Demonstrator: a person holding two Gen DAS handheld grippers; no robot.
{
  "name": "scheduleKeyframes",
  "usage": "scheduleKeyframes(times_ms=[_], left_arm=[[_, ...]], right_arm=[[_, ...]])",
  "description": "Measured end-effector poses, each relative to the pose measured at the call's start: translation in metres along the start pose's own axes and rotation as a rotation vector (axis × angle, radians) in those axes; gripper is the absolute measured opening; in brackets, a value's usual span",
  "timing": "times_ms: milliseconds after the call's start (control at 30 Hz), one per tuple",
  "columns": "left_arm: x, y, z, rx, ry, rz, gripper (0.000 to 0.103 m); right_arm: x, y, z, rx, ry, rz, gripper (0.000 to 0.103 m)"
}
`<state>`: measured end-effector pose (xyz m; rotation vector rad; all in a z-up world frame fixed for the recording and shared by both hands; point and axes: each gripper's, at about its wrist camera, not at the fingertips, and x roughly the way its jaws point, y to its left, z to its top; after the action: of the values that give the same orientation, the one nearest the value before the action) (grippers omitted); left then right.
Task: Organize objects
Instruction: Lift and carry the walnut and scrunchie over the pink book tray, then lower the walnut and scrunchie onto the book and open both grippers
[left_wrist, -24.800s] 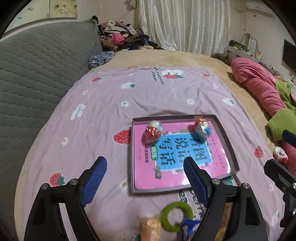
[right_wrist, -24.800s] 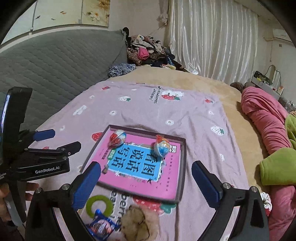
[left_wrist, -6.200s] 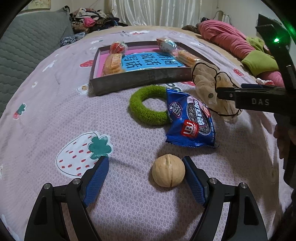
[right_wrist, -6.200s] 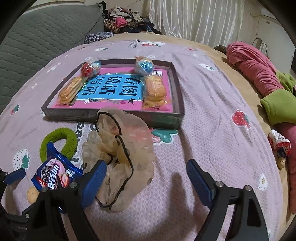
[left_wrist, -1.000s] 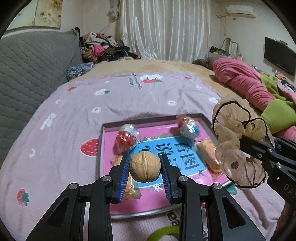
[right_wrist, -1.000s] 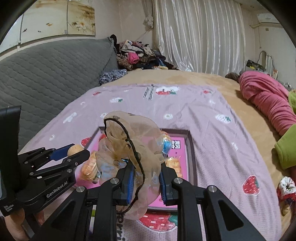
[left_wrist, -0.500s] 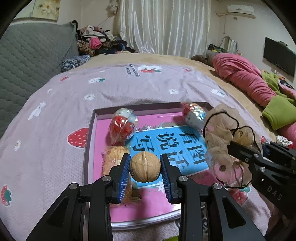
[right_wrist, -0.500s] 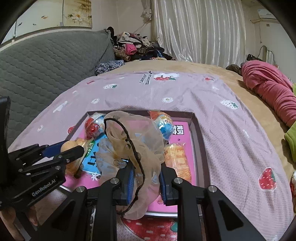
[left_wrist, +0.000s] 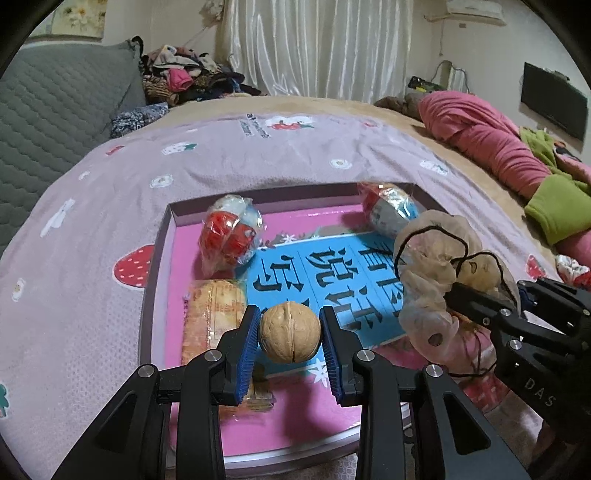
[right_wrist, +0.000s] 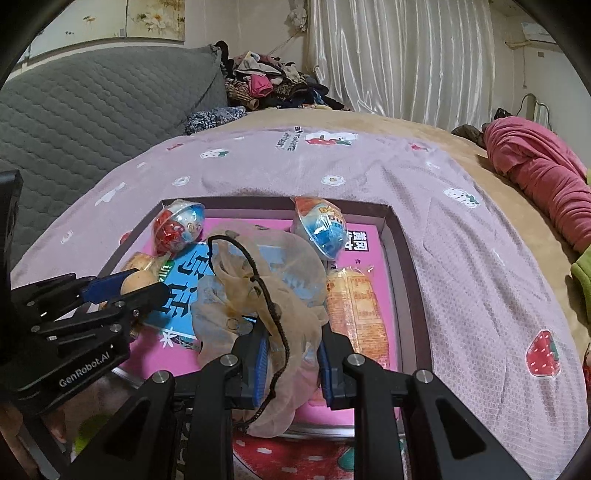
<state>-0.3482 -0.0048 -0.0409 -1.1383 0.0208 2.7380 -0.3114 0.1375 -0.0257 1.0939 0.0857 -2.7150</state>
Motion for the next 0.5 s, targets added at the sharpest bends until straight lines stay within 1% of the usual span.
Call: scheduleKeyframes(times_ms=[200, 300, 500], left_arm=[[0.009, 0.002, -0.003, -0.007, 0.028, -0.007, 0.034], [0.010, 0.000, -0.004, 0.004, 0.028, -0.002, 0.034], [0.013, 0.001, -0.005, -0.003, 0.042, -0.015, 0.034]], right_arm=[[0.007, 0.002, -0.002, -0.017, 0.019, -0.018, 0.023], [0.010, 0.002, -0.002, -0.020, 0.029, -0.022, 0.023], [0.014, 0.002, -0.004, -0.022, 0.042, -0.025, 0.025]])
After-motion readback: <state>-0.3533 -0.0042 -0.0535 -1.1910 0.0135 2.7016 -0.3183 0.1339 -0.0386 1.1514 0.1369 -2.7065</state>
